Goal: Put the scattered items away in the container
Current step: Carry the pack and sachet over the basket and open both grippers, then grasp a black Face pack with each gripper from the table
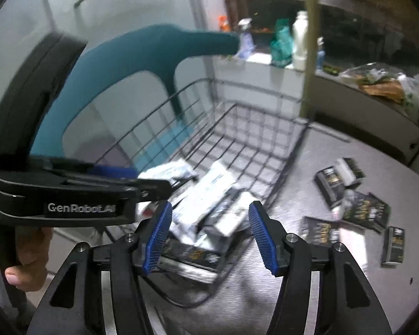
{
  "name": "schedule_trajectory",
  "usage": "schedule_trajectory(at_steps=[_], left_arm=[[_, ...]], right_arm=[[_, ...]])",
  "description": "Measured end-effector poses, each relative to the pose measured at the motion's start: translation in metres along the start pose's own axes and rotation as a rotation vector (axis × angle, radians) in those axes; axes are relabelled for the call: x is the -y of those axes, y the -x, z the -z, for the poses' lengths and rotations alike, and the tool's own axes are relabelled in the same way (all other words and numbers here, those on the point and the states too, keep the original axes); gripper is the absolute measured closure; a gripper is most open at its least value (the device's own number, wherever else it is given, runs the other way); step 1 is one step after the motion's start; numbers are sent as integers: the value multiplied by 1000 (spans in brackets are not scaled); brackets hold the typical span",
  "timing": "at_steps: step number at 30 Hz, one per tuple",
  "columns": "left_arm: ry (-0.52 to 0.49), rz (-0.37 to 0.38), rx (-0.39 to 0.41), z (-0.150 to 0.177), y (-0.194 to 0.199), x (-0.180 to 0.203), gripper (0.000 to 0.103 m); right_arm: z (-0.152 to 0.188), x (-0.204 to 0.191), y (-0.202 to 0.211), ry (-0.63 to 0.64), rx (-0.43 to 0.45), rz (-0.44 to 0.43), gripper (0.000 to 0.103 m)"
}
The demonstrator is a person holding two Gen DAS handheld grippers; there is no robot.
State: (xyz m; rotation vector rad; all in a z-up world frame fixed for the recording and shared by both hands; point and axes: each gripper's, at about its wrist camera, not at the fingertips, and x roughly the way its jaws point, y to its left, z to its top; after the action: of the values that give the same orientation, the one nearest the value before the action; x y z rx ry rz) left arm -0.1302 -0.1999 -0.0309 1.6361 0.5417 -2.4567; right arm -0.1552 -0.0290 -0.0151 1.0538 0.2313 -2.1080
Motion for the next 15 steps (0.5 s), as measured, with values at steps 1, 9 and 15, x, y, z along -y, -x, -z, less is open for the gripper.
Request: schedule_trajectory(at_steps=[1, 9, 15], left_arm=[[-7, 10, 10, 0, 4, 6, 43], [-176, 94, 26, 0, 7, 112, 43], [-277, 136, -62, 8, -44, 192, 43]], right_arm=[[0, 11, 9, -21, 19, 15, 45], [26, 126, 52, -175, 48, 333, 42], [83, 181, 35, -243, -62, 383, 42]])
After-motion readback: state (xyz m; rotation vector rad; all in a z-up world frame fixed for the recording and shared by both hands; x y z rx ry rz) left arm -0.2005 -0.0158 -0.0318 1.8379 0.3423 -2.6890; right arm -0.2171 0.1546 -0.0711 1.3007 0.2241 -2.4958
